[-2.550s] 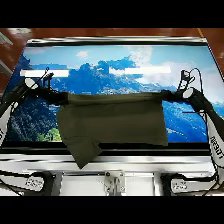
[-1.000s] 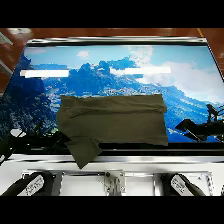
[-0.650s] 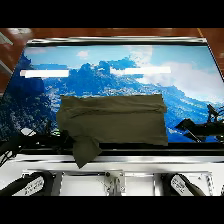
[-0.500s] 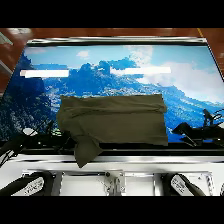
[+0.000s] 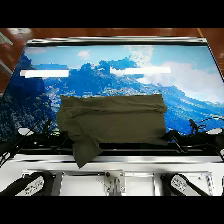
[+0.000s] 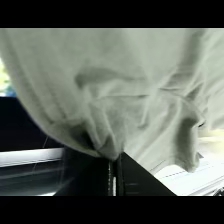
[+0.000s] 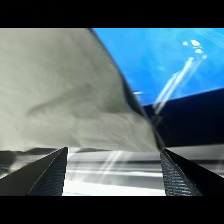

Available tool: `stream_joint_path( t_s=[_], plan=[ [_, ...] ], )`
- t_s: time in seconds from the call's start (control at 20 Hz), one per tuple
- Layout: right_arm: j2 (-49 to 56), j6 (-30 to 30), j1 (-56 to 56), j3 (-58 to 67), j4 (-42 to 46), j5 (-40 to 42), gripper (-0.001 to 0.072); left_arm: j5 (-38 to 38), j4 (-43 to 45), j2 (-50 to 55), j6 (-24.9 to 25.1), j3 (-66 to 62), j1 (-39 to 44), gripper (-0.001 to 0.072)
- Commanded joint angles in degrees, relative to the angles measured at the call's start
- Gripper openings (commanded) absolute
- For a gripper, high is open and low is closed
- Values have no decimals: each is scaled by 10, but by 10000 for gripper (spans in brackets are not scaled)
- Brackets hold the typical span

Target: Fold the shirts.

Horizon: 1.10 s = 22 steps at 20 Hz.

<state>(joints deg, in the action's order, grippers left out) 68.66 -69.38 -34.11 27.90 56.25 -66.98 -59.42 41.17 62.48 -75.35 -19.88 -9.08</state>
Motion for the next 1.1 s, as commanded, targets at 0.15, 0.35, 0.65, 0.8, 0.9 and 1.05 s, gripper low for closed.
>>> stream_joint_path(
  t_s=[0.15,0.35,0.65,0.8,0.9,1.05],
  plan=[
    [8,2,17,-5,-31,55,545,-4,-3,-12,4,-1,-3,50],
    [7,9,82,-1,-35,53,63,-8,-3,-12,4,-26,-3,50],
    [-28,46,86,116,-57,14,60,-3,4,-35,72,-182,-3,48],
    [-27,15,137,163,-92,89,59,23,4,-12,71,-256,-3,47],
    [-3,-13,191,196,-76,161,59,22,4,31,71,-296,-3,47],
    [66,-37,243,266,-55,214,59,24,4,108,76,-360,-3,48]
  ],
)
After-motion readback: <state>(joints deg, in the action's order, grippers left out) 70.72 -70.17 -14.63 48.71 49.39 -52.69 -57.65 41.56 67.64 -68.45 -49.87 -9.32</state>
